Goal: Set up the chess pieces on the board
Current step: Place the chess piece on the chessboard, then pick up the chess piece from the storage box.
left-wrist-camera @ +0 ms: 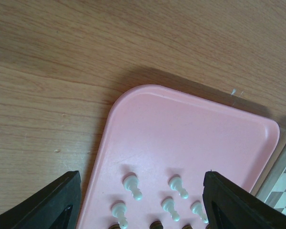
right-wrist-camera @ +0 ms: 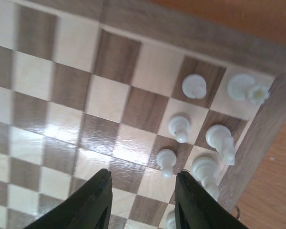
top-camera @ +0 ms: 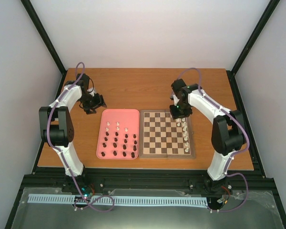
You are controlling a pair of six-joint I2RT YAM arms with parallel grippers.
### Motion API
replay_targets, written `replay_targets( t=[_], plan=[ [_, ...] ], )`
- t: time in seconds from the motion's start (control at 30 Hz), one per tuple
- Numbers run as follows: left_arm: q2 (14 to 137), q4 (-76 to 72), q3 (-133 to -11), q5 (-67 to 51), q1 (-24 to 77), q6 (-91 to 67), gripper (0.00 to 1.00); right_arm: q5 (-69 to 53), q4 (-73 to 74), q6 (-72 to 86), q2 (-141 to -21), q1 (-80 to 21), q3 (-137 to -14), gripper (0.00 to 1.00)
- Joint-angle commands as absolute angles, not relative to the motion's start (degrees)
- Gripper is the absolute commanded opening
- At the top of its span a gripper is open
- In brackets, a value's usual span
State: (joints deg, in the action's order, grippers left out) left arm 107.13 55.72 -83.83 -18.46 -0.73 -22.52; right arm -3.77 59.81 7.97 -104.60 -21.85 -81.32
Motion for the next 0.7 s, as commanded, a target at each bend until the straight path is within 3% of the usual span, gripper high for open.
replay_targets(
  t=[0.0, 0.33, 0.67],
  plan=[
    [106.0, 55.9, -84.2, -18.5, -0.6, -21.6, 0.79, -3.1, 62.8, 8.9, -100.3, -25.8, -87.1, 0.36],
    [105.5, 55.8, -84.2, -18.5, -0.6, -21.8, 0.79, -11.9, 59.5, 7.5, -116.8, -40.3, -106.4, 0.40],
    [104.5, 55.7, -83.5, -18.4, -0.6, -21.8, 0.79, -15.9, 63.9, 2.8, -133.0, -47.8, -124.4, 0.43]
  ],
)
